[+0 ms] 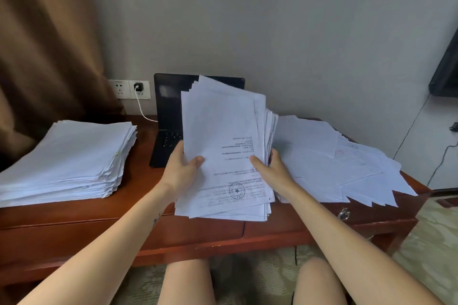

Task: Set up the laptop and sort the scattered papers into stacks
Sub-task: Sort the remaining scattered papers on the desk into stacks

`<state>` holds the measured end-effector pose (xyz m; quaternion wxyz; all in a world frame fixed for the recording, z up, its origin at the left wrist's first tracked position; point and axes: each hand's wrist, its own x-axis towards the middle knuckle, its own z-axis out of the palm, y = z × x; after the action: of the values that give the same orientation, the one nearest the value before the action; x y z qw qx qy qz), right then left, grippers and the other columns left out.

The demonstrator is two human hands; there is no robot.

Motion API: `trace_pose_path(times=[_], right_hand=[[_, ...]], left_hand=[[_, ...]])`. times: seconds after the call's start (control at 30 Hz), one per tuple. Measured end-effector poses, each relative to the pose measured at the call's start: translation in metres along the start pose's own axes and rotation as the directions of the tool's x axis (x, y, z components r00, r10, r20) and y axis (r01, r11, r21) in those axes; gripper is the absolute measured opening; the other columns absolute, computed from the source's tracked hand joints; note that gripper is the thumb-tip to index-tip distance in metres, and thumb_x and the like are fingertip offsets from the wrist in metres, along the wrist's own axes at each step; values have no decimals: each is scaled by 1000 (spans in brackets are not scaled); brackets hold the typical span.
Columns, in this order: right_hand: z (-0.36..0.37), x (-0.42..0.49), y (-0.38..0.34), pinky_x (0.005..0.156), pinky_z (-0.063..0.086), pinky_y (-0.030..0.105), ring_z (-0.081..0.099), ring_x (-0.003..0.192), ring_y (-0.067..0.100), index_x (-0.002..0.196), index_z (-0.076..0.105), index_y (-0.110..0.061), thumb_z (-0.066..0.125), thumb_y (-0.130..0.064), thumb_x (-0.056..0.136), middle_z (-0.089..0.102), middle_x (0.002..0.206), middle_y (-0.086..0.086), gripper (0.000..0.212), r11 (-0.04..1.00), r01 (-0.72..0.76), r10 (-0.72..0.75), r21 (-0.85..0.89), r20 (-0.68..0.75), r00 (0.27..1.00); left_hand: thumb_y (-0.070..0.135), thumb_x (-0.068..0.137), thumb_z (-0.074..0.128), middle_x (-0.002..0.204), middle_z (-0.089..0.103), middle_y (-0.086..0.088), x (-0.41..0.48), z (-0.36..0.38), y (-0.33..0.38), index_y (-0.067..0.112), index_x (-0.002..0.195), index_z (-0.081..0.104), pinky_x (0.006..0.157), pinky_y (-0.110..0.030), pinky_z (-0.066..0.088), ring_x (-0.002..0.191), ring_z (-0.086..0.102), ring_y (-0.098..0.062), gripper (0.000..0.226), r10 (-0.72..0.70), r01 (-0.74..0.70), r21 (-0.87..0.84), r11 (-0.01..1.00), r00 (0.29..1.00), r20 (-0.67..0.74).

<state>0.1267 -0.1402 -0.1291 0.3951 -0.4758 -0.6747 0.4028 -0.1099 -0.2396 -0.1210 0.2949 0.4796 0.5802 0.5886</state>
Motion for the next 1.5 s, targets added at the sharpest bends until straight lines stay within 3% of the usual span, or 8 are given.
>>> trace_pose_path(times=[0.17, 0.3, 0.43, 0.6, 0.93, 1.17, 1.33, 1.5], right_hand=[[3, 25, -41, 99, 55, 42, 67, 109, 11, 123, 51, -26, 71, -27, 89, 68, 120, -8, 39, 975, 97, -88, 202, -56, 995], [5, 30, -75, 79, 55, 22, 67, 96, 5, 124, 44, -21, 60, 1, 89, 66, 116, 1, 44, 941, 274, -234, 197, -204, 950], [15, 18, -89, 64, 49, 11, 61, 78, -8, 127, 41, -16, 50, 9, 90, 64, 106, -11, 46, 914, 362, -312, 182, -255, 915], [27, 0, -71, 60, 47, 10, 59, 73, -8, 125, 45, -17, 49, 8, 88, 63, 102, -13, 45, 918, 337, -292, 208, -221, 931], [27, -3, -64, 64, 51, 14, 65, 83, -4, 124, 47, -19, 54, -2, 94, 67, 110, -10, 34, 904, 335, -252, 266, -303, 919], [23, 0, -66, 65, 46, 25, 57, 77, 10, 111, 41, -10, 54, -7, 95, 60, 94, -5, 21, 931, 311, -245, 193, -305, 921], [18, -2, -71, 77, 51, 19, 64, 93, 0, 126, 39, -18, 61, -11, 95, 65, 109, -11, 39, 913, 347, -290, 212, -258, 922], [18, -4, -66, 74, 51, 23, 66, 92, 5, 122, 43, -24, 60, -4, 90, 66, 105, -15, 41, 924, 307, -251, 229, -243, 937]], left_hand=[[28, 95, 68, 134, 65, 9, 23, -9, 21, 31, 136, 51, 106, -37, 50, 126, 62, -11, 44, 236, -232, 63, 971, 970, -60], [12, 100, 65, 117, 62, 23, 44, -11, 36, 29, 127, 52, 95, -23, 51, 107, 60, 9, 34, 324, -309, 106, 945, 932, -165], [13, 102, 63, 119, 62, 24, 47, -7, 30, 30, 130, 52, 87, -12, 46, 109, 60, 9, 34, 305, -301, 52, 952, 929, -208], [24, 100, 68, 132, 65, 11, 33, -7, 6, 21, 143, 54, 94, -23, 52, 119, 62, -2, 45, 209, -232, -112, 966, 960, -185], [35, 100, 67, 128, 65, 11, 30, -8, 24, 22, 139, 55, 89, -24, 54, 115, 64, -5, 43, 250, -285, -106, 953, 932, -262], [16, 103, 61, 121, 53, 26, 31, -7, 49, 25, 138, 42, 79, -4, 45, 102, 53, 25, 41, 344, -352, 19, 936, 900, -268], [12, 100, 63, 127, 53, 24, 30, -6, 59, 29, 138, 40, 92, -19, 49, 115, 56, 12, 48, 381, -398, 5, 917, 874, -303], [16, 100, 62, 120, 58, 16, 28, -6, 57, 26, 131, 45, 82, -24, 53, 112, 62, -6, 37, 285, -328, -79, 941, 898, -335]])
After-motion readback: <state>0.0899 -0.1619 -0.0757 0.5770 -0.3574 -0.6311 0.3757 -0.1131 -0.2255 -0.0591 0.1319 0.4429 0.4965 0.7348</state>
